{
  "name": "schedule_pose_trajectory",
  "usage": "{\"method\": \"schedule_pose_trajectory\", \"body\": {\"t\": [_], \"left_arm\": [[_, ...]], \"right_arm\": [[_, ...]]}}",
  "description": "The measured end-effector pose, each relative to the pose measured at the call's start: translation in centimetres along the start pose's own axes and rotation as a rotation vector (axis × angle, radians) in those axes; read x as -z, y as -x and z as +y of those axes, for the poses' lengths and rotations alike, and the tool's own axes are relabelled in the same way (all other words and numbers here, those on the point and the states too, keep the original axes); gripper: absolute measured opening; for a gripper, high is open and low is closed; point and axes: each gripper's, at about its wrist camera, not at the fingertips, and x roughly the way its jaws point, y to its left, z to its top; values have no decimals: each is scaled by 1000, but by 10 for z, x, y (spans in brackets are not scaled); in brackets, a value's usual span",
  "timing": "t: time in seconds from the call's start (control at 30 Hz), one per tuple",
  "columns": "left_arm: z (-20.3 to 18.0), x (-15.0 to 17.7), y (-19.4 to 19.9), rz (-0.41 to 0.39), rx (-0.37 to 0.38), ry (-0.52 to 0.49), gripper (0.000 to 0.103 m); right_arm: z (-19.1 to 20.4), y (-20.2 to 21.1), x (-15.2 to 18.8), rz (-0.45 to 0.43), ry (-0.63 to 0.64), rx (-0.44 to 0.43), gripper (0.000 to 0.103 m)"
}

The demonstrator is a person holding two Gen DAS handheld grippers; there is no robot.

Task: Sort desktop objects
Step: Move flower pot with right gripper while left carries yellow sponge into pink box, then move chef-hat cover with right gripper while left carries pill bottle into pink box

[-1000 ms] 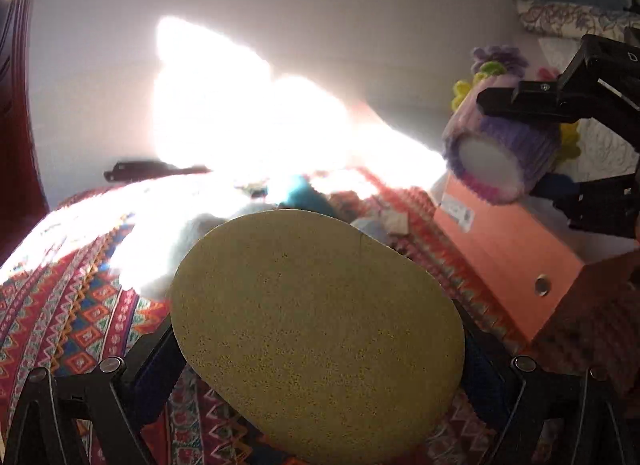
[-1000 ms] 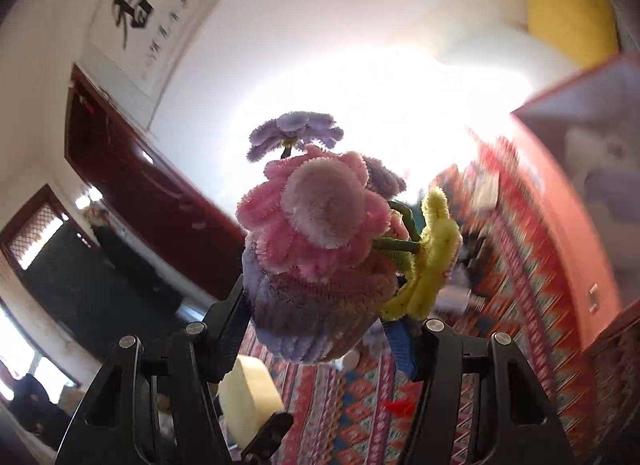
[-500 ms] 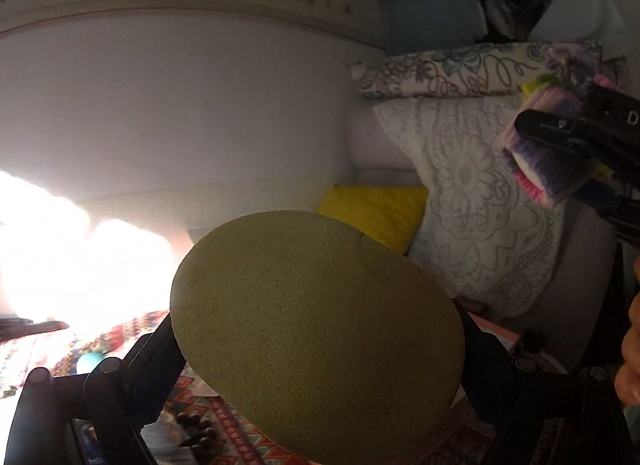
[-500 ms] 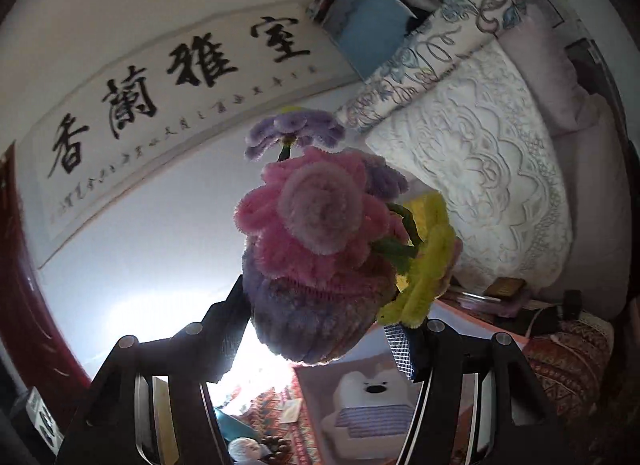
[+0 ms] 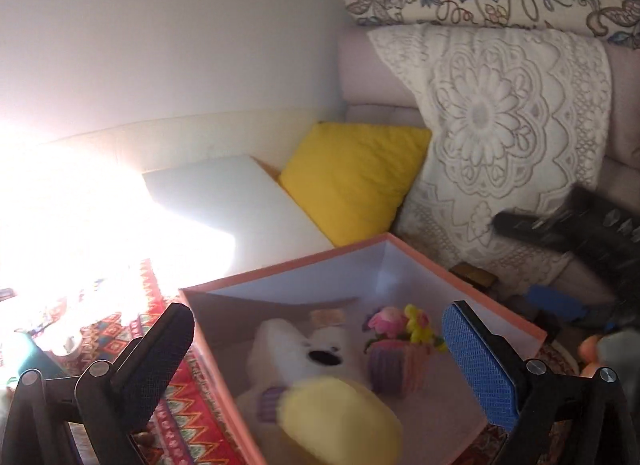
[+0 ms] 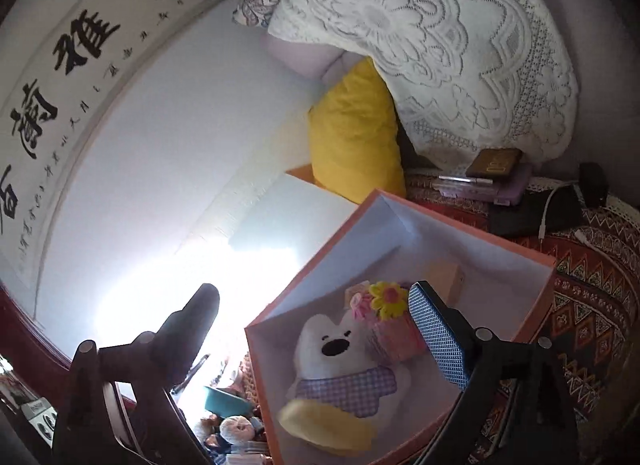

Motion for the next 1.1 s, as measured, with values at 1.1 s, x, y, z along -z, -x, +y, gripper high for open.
{"method": "schedule_pose_trajectory", "body": {"t": [1.1], "left_arm": [[319, 254, 58, 475, -310, 144, 102]], "right_arm": [[222, -198, 405, 892, 1032, -25, 88]]}}
